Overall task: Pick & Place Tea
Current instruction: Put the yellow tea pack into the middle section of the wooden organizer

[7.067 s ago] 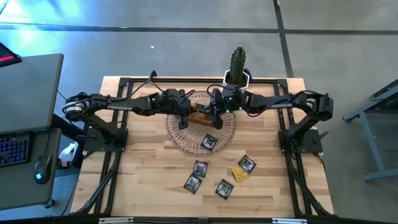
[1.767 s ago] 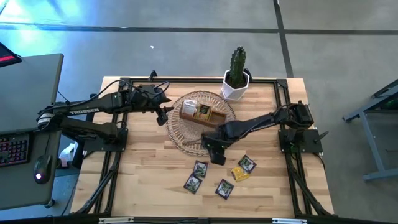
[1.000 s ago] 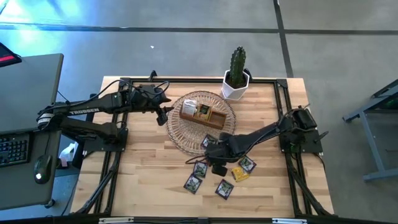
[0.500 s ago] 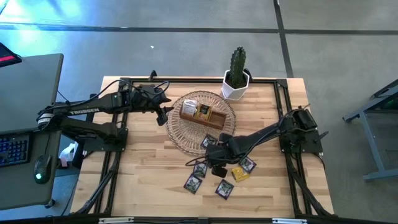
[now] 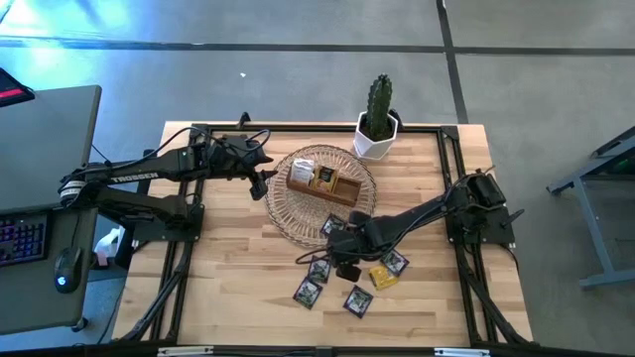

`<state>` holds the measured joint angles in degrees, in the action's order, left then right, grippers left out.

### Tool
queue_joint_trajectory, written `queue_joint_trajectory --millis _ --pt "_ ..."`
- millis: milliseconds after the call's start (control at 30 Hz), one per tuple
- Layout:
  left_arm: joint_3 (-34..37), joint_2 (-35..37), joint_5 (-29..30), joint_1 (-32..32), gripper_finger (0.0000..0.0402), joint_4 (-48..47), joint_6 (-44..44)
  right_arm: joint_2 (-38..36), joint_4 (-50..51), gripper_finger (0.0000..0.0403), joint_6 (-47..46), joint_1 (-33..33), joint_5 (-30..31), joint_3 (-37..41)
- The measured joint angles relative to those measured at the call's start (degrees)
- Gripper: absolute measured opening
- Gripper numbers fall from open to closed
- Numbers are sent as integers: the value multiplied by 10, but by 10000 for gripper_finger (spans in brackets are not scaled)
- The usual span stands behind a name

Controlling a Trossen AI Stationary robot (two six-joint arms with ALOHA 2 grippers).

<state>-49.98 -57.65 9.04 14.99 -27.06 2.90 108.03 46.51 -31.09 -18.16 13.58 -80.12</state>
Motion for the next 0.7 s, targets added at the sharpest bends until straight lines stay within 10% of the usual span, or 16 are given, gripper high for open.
queue_joint_trajectory --millis 700 --pt "0 0 0 0 184 0 0 0 -5 129 5 0 0 0"
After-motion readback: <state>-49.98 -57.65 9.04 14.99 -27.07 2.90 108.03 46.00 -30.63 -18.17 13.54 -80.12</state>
